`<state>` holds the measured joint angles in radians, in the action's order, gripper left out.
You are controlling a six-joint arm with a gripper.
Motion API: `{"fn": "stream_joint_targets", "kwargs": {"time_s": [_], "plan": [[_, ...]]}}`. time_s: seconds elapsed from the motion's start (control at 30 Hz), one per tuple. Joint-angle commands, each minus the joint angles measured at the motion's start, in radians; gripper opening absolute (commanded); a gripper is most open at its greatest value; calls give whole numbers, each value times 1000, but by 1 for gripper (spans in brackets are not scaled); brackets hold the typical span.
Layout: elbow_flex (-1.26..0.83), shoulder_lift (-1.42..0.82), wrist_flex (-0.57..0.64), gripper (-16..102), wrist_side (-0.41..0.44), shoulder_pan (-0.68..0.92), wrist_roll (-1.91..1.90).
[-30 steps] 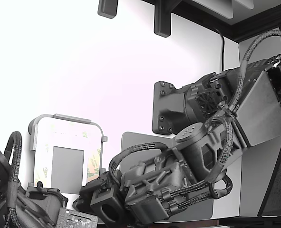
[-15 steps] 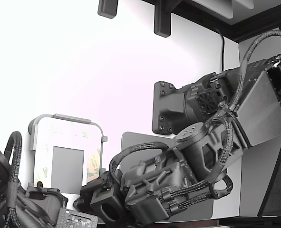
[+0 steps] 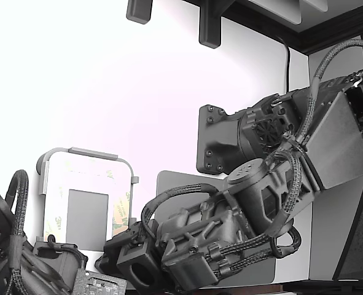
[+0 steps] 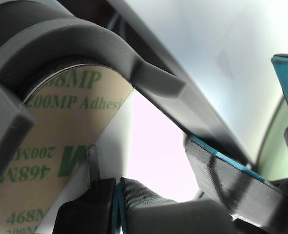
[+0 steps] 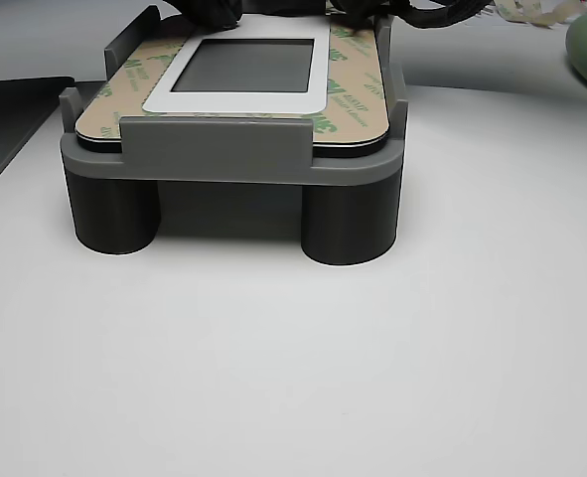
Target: Peel off protective film from adhesive tape.
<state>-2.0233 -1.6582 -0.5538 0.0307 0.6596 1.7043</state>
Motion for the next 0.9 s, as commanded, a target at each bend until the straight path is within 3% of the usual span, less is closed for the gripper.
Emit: {"fn": "stream_joint_targets", "kwargs": {"time_s": [0.0, 0.87], "plan": [[31, -25, 5, -11, 0, -6, 2], [38, -11, 9, -11, 9, -6, 58]]}}
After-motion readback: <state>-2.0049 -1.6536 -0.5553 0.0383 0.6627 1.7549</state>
